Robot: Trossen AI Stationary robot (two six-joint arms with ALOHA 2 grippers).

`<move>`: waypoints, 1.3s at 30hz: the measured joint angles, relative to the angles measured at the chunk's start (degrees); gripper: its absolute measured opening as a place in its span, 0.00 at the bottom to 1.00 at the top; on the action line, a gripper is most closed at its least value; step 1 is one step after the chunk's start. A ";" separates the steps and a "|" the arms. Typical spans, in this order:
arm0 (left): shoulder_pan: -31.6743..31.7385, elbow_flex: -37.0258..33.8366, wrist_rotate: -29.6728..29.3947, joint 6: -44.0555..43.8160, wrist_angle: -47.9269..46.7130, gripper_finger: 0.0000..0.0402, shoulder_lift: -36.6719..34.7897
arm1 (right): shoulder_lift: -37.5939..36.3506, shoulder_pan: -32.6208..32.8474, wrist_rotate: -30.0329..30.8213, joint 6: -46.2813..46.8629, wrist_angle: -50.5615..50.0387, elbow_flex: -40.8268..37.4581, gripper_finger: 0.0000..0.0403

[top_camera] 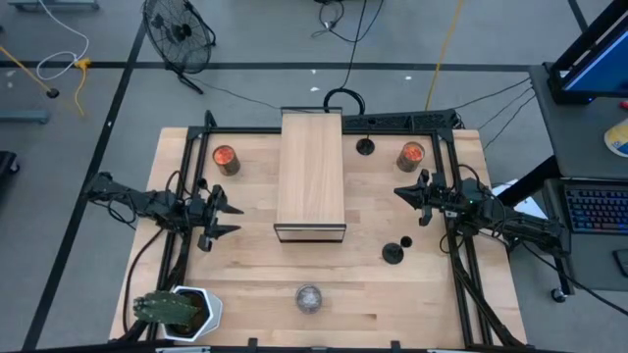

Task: Pick & Place candle stick holders
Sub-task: Put the left candlestick holder on the shelf

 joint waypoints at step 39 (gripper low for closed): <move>0.02 0.00 -15.83 2.69 0.02 0.50 0.02 | 0.00 0.00 -0.21 0.03 3.39 0.02 0.00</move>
